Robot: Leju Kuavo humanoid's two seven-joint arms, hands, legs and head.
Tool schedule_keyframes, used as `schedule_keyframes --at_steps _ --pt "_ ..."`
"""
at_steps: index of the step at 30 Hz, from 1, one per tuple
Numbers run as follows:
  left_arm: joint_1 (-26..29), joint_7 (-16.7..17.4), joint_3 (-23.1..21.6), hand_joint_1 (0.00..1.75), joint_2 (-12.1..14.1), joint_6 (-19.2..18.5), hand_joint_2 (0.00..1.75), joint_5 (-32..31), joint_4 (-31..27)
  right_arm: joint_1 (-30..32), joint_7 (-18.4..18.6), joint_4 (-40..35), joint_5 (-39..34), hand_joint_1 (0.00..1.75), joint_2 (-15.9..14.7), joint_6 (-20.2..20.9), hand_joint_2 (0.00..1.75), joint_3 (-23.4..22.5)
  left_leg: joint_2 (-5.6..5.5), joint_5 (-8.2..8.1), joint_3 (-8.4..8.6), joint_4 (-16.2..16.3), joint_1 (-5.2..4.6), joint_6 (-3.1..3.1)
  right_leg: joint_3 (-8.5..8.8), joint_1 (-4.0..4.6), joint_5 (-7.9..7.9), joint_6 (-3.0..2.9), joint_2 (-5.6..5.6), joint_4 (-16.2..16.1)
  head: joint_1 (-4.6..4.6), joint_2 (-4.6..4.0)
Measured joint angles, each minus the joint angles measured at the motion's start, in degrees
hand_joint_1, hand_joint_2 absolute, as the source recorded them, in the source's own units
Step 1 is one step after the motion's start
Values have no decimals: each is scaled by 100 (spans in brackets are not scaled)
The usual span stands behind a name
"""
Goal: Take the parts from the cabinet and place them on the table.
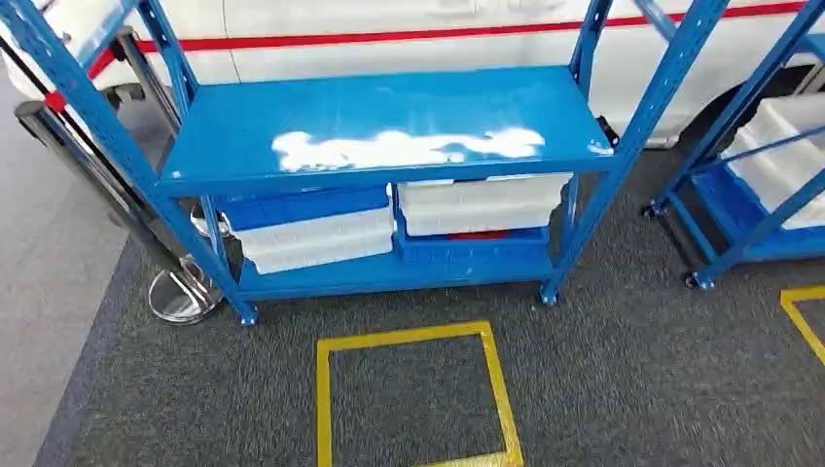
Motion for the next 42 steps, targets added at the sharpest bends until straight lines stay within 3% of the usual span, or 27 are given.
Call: schedule_keyframes --at_steps 1,2,3,8,12,14,15,27,28,29,35,36,42 --pt "5 7 0 0 2 -7 0 -9 0 0 26 0 -33 0 4 28 0 -17 -8 34 3 1 -8 35 29 5 -20 31 -8 -15 2 0" --pt "17 2 0 0 0 -7 0 -28 0 -9 59 0 -68 0 7 33 0 -42 -12 73 12 -30 21 26 41 8 -59 10 -12 21 2 0" --pt "13 -17 -2 0 2 -11 0 -96 -2 -25 124 0 -89 0 9 41 0 -68 -19 66 9 -28 0 23 43 -9 -25 -56 -16 5 0 0" --pt "1 -72 -100 0 4 -15 0 -317 0 -29 127 0 -46 0 15 111 0 -98 -29 0 20 -28 -20 115 118 -16 -47 -15 -19 -133 2 0" --pt "5 -13 -138 0 4 13 0 -312 0 -25 85 0 31 0 15 107 0 -98 -28 -11 22 -28 -26 134 125 -17 -41 -3 -19 -157 2 0" --pt "6 0 -146 0 4 24 0 -312 -2 -27 85 2 31 0 15 120 0 -98 -28 -11 22 -27 -30 137 126 -23 -34 69 -19 -163 2 0" --pt "6 7 -153 0 4 35 0 -323 0 -28 87 2 48 0 15 129 175 -98 -28 -10 22 -26 -30 138 126 -24 -30 89 -19 -164 2 0" --pt "17 -35 -428 0 4 2 0 -708 0 -31 -48 2 2 0 15 159 175 -157 -28 -5 49 -34 -23 140 138 -15 -33 106 -21 -151 2 0" --pt "17 -37 -439 0 4 2 175 -710 0 -32 -48 2 5 0 15 159 175 -162 -28 -5 50 -36 -23 140 138 -15 -33 106 -21 -151 2 0" --pt "18 -37 -446 0 4 4 0 -710 0 -32 -44 2 5 0 15 159 175 -164 -28 -5 50 -38 -23 139 138 -15 -34 106 -21 -150 2 0" --pt "122 214 -914 0 68 4 0 -537 -15 51 41 0 -378 0 13 260 175 -173 -27 -5 54 -40 -22 137 140 -15 -41 104 -21 -150 2 0" --pt "147 227 -1023 0 94 -18 0 -428 -33 78 77 -2 -468 0 13 308 0 -173 -27 -5 54 -40 -22 137 140 -15 -42 103 -21 -150 2 0" --pt "300 315 -1842 0 244 -196 0 393 -159 263 220 -55 -1116 0 -29 688 0 -173 -27 -7 54 -41 -22 136 140 -15 -46 99 -21 -150 2 0"
